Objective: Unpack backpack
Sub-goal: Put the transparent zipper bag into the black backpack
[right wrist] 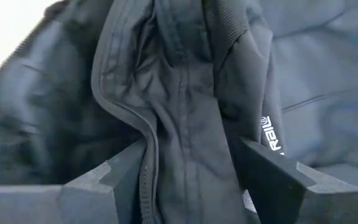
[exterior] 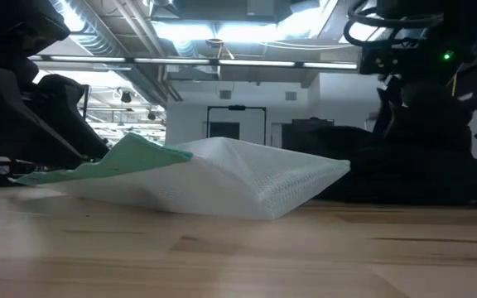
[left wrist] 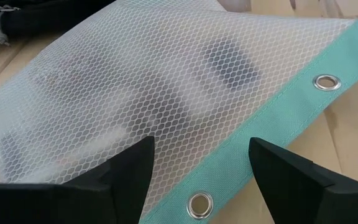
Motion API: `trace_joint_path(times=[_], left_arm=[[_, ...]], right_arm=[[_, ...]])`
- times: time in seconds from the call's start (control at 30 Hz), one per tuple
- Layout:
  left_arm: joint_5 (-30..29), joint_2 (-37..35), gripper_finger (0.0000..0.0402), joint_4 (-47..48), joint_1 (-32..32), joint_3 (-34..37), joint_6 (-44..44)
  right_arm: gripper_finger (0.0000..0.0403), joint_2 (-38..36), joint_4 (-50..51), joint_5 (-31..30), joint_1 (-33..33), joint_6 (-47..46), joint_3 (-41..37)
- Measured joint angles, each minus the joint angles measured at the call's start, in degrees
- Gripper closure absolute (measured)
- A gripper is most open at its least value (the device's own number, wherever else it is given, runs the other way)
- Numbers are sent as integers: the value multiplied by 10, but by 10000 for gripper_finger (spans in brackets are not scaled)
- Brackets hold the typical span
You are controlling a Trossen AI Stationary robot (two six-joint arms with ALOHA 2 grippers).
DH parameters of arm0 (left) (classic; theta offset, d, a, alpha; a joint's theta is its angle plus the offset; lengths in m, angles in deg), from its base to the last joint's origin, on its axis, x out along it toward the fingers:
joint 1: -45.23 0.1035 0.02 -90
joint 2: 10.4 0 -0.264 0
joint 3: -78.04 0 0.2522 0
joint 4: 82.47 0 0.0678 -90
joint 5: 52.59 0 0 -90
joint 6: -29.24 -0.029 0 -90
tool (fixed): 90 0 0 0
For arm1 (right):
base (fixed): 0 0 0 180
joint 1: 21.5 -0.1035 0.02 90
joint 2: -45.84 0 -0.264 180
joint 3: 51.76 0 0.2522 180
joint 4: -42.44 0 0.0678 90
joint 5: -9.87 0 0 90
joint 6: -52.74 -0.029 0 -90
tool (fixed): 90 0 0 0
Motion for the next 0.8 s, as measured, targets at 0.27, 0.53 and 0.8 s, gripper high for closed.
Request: trace_joint_path(times=[0.27, 0.53, 0.8], left_arm=[[0, 0, 155, 0, 0, 0, 0], [0, 0, 155, 0, 0, 0, -1], [0, 0, 155, 0, 3, 0, 0]], right_arm=[[185, 4, -2, -60, 0, 34, 0], [126, 8, -18, -95, -33, 46, 0], [32, 8, -14, -207, -72, 44, 0]])
